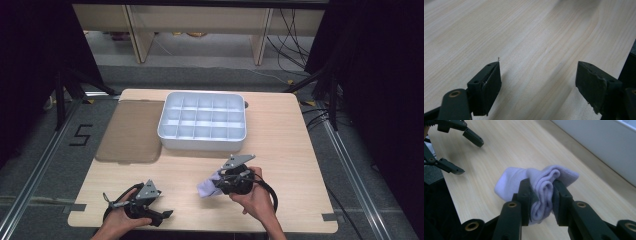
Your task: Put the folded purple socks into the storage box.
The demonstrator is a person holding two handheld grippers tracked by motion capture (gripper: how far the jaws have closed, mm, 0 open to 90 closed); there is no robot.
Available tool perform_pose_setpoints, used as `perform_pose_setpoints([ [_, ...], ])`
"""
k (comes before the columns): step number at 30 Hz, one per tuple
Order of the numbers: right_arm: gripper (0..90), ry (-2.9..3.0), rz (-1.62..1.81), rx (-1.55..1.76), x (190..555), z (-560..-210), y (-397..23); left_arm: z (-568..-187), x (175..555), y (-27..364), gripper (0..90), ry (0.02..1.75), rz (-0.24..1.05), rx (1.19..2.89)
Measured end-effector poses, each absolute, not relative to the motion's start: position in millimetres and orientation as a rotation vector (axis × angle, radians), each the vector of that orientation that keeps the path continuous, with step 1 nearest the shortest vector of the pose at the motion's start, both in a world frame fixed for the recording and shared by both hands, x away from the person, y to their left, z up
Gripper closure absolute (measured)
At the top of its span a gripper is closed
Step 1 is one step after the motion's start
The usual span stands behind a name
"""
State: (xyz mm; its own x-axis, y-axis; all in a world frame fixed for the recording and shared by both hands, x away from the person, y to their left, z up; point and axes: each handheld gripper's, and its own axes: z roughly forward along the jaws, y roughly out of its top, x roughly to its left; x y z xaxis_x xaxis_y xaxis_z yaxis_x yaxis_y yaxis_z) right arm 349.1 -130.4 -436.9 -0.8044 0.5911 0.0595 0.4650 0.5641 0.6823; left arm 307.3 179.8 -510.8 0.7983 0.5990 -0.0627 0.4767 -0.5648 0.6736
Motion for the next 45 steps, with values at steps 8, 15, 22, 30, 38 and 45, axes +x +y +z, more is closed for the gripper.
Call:
perform_pose_setpoints([
  [8, 71.9, 2.586, 1.050, 0.939, 360.0, -426.4, -140.6, -510.2, 307.7, 180.9, 20.1, 0.775, 0.221, 2.278],
  [15, 71.9, 2.556, 1.040, 0.949, 369.0, -417.7, -149.1, -510.2, 307.8, 180.5, 20.1, 0.782, 0.224, 2.275],
  [22, 72.0, 2.543, 1.003, 0.961, 377.2, -407.0, -158.6, -509.8, 308.0, 180.4, 20.1, 0.781, 0.228, 2.274],
  [30, 72.0, 2.520, 0.952, 1.034, 384.2, -395.5, -166.6, -507.8, 309.9, 182.7, 20.1, 0.787, 0.255, 2.263],
  [38, 71.9, 2.506, 0.911, 1.072, 391.6, -385.1, -172.4, -507.7, 308.9, 181.6, 20.1, 0.805, 0.250, 2.248],
  [45, 72.0, 2.497, 0.881, 1.076, 401.7, -375.8, -177.7, -507.4, 309.5, 182.2, 20.1, 0.800, 0.254, 2.249],
])
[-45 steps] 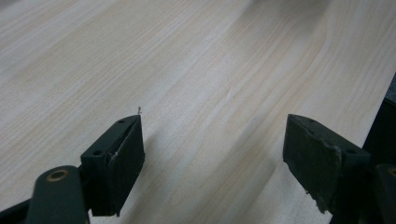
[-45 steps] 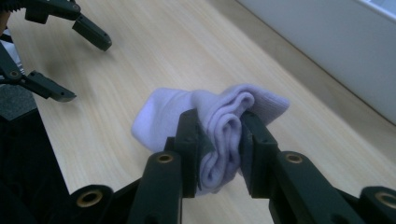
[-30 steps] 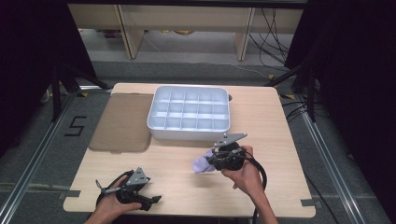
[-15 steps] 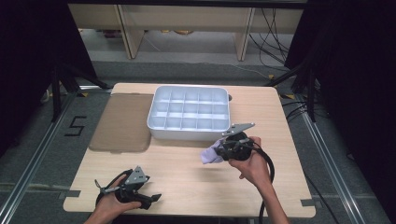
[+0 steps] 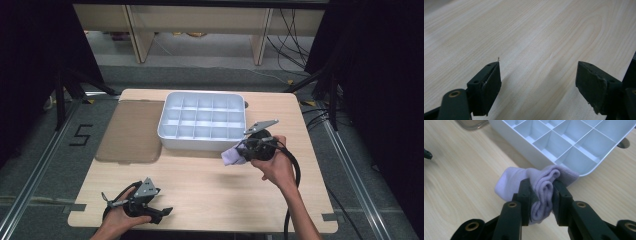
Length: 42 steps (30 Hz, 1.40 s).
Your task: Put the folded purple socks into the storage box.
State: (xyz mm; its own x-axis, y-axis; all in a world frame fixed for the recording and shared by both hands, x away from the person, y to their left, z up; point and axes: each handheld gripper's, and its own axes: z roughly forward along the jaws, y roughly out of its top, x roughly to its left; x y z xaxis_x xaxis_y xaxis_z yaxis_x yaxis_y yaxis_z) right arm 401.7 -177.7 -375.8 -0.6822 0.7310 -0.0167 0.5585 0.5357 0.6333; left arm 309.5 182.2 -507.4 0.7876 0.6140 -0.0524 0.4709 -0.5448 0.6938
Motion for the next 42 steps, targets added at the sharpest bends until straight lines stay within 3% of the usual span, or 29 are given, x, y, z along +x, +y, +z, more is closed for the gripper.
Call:
perform_pose_setpoints([
  [25, 72.0, 2.420, 0.785, 1.093, 449.9, -345.2, -175.9, -506.4, 310.7, 183.3, 19.9, 0.804, 0.254, 2.246],
  [42, 71.9, 2.401, 0.676, 1.190, 491.7, -355.1, -163.3, -504.5, 310.4, 182.4, 19.3, 0.801, 0.250, 2.222],
])
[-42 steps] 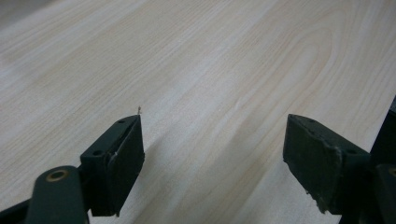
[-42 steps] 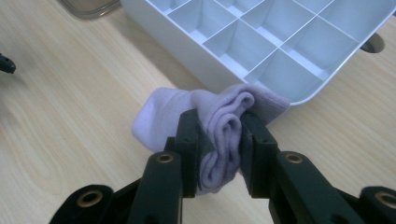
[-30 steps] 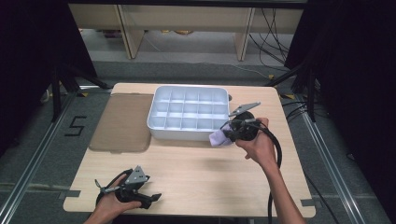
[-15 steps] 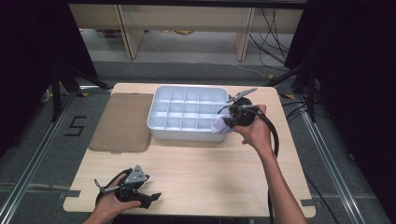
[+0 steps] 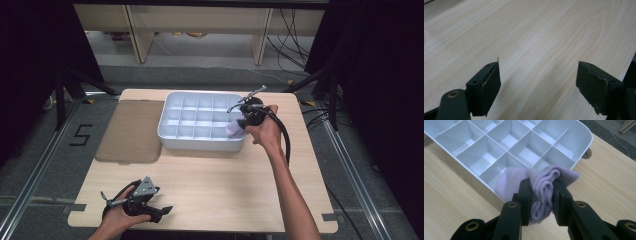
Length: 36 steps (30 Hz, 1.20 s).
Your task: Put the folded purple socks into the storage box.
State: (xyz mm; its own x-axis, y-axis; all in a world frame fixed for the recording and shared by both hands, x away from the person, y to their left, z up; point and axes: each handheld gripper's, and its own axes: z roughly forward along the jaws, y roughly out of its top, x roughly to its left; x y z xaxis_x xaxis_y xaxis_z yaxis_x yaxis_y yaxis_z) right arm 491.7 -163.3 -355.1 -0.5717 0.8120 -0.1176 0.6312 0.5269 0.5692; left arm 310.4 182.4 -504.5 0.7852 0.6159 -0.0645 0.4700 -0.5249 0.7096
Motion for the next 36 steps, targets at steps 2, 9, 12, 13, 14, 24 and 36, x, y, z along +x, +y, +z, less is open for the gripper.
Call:
perform_pose_setpoints([
  [2, 72.0, 2.399, 0.671, 1.207, 495.2, -357.6, -161.9, -504.4, 310.3, 182.5, 19.3, 0.801, 0.249, 2.223],
  [9, 72.0, 2.400, 0.614, 1.210, 507.3, -369.6, -156.6, -505.3, 309.9, 181.9, 19.3, 0.814, 0.238, 2.226],
  [12, 72.0, 2.400, 0.590, 1.215, 510.8, -374.4, -154.7, -505.4, 309.3, 181.3, 19.3, 0.823, 0.235, 2.212],
  [13, 71.9, 2.400, 0.576, 1.203, 512.0, -375.8, -154.1, -504.9, 310.5, 182.5, 19.3, 0.808, 0.252, 2.234],
  [14, 71.9, 2.400, 0.566, 1.201, 512.7, -377.4, -153.3, -505.4, 309.9, 181.6, 19.3, 0.819, 0.243, 2.225],
  [24, 71.9, 2.410, 0.432, 1.135, 518.1, -392.7, -146.0, -506.5, 309.5, 180.1, 19.3, 0.813, 0.239, 2.240],
  [36, 71.9, 2.421, 0.386, 1.123, 517.5, -405.1, -137.7, -506.0, 309.4, 179.6, 19.3, 0.789, 0.251, 2.258],
])
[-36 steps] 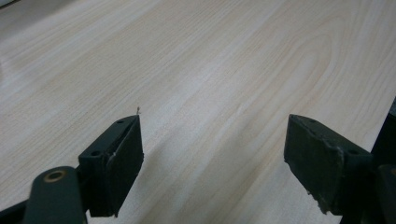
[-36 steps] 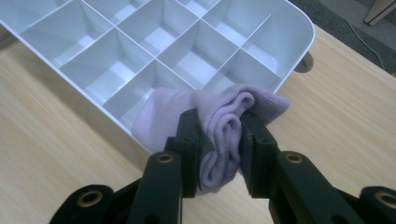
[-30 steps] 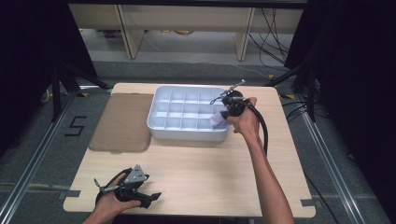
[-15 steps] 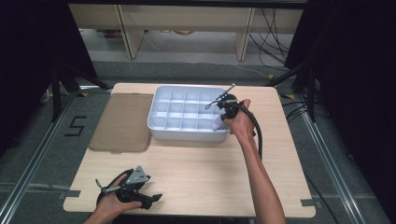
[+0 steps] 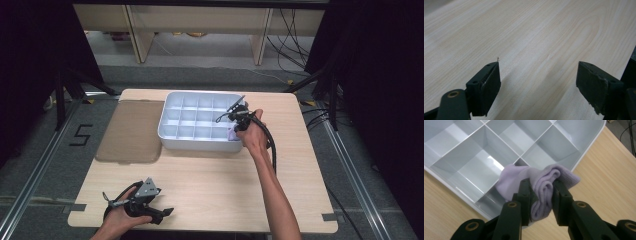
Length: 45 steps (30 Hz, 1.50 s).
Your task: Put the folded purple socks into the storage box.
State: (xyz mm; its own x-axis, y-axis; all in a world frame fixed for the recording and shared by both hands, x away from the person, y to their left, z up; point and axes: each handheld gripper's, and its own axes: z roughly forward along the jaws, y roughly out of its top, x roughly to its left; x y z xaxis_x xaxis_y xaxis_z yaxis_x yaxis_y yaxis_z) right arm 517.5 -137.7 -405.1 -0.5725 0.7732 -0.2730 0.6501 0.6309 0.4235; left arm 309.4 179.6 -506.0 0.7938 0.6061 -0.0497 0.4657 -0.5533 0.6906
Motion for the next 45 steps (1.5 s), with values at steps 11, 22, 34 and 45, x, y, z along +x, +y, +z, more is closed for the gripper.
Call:
perform_pose_setpoints([
  [11, 69.5, 2.446, 0.381, 1.113, 517.5, -414.3, -135.7, -507.7, 308.4, 177.5, 19.3, 0.786, 0.231, 2.241],
  [22, 63.6, 2.423, 0.586, 1.166, 513.8, -395.1, -147.2, -506.6, 310.3, 179.7, 19.3, 0.784, 0.249, 2.259],
  [34, 81.6, 2.482, 0.553, 1.213, 522.3, -417.9, -140.8, -507.5, 308.6, 178.8, 19.3, 0.788, 0.210, 2.267],
  [45, 83.4, 2.501, 0.455, 1.193, 531.1, -438.2, -139.0, -507.9, 307.7, 177.2, 19.3, 0.786, 0.235, 2.268],
])
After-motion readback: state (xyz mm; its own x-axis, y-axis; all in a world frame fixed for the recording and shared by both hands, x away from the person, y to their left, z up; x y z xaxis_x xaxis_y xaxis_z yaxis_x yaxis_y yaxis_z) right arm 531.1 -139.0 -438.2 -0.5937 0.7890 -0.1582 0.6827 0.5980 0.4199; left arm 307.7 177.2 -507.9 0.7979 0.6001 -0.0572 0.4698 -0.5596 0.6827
